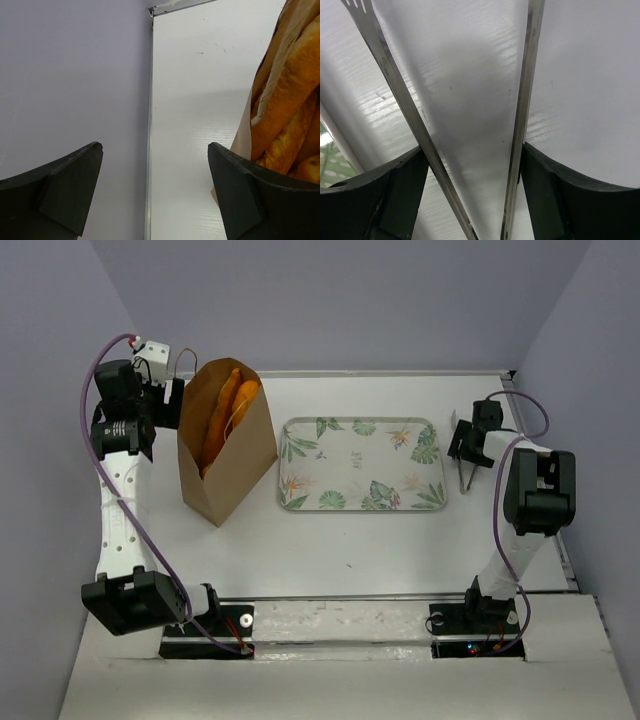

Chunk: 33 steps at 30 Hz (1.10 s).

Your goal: Take the fake bread out of the paper bag

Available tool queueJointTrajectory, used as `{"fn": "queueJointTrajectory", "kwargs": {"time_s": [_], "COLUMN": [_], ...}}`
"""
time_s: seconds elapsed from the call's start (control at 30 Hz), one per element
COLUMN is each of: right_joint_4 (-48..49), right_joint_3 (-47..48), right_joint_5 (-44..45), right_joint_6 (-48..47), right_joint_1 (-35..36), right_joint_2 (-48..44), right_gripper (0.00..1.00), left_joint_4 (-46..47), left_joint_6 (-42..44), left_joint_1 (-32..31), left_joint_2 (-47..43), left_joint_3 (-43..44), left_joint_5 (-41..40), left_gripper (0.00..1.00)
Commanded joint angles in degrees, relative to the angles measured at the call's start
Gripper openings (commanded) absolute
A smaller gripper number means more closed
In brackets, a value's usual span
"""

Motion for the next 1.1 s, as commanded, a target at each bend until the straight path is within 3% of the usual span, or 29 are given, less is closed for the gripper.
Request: {"fn": "queueJointTrajectory", "kwargs": {"time_s": [0.0, 0.3, 0.7, 1.07], "right_joint_4": [-7.3, -14.6, -27.6, -36.1], "right_joint_3": [-3.1, 5.8, 19.1, 42.1], "right_joint_5": [3.4, 1.0, -5.1, -6.1], "right_joint_6": [-2.6, -3.7, -4.1, -4.9], "right_joint_1": [0.0, 0.5, 3.6, 24.7], "right_joint_2": [1.1, -11.8, -18.6, -18.4], "right_gripper": [0.73, 0.68, 0.65, 0.64], "left_joint_4": [0.4, -0.7, -2.6, -3.7], "left_joint_6": [-0.7, -1.9, -1.0, 0.9], "left_joint_1": [-0.1, -0.1, -0.1, 0.1], "left_joint_2": [-0.5, 0.2, 2.2, 3.5], "left_joint_3": [2.2, 2.1, 3.8, 6.1], "left_joint_5": [0.0, 0.7, 0.8, 3.1], "left_gripper": [0.98, 0.95, 0.95, 0.90]}}
